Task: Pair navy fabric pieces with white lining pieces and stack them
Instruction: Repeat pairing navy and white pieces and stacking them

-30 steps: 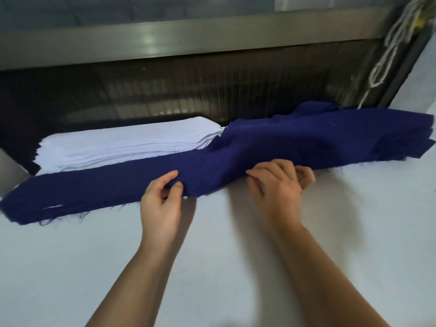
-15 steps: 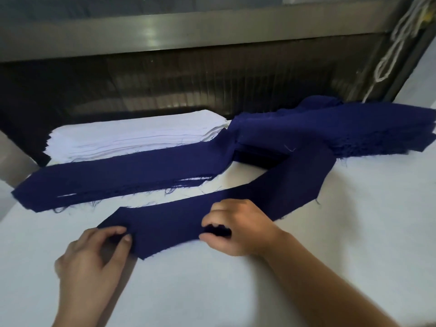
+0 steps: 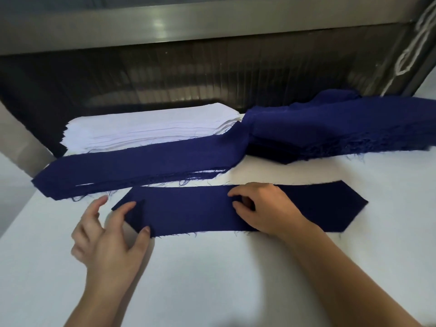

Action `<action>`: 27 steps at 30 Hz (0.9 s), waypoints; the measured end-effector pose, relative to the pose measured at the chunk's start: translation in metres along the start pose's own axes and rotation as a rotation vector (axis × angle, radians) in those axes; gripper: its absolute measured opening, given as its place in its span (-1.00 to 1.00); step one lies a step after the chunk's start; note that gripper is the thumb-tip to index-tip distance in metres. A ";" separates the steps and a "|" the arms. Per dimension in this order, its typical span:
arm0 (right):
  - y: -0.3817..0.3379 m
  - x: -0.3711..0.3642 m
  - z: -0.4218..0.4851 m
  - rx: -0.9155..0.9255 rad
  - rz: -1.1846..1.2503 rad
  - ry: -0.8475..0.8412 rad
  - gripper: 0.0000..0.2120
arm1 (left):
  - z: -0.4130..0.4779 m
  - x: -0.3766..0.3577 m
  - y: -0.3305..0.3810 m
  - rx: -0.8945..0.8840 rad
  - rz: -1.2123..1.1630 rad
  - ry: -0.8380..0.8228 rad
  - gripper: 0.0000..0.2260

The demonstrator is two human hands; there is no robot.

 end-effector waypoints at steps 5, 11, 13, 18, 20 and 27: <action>-0.005 -0.005 0.001 0.030 0.072 -0.053 -0.79 | 0.004 -0.002 0.004 -0.158 -0.018 -0.093 -0.67; -0.009 -0.011 0.012 0.011 0.161 -0.092 -0.84 | 0.009 0.006 -0.012 -0.055 0.080 -0.061 -0.87; -0.014 -0.017 0.021 -0.014 0.270 -0.114 -0.86 | 0.015 0.011 -0.019 0.009 0.084 -0.070 -0.89; -0.027 -0.029 0.044 -0.042 0.490 -0.214 -0.81 | 0.038 0.020 -0.037 0.062 0.155 -0.106 -0.87; -0.028 -0.025 0.060 -0.021 0.484 -0.114 -0.84 | 0.051 0.021 -0.039 0.055 0.158 -0.089 -0.87; -0.016 -0.004 0.130 0.009 0.238 0.307 -0.70 | 0.137 0.009 -0.020 0.031 0.080 0.014 -0.75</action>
Point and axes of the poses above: each hand's wrist, its own z-axis towards the middle knuckle, its own x-axis out of the back of the hand, y = z × x, the point moved 3 cm from there along z, towards the middle knuckle, and after that the axes turned 10 degrees about z, right-handed, at the moved point
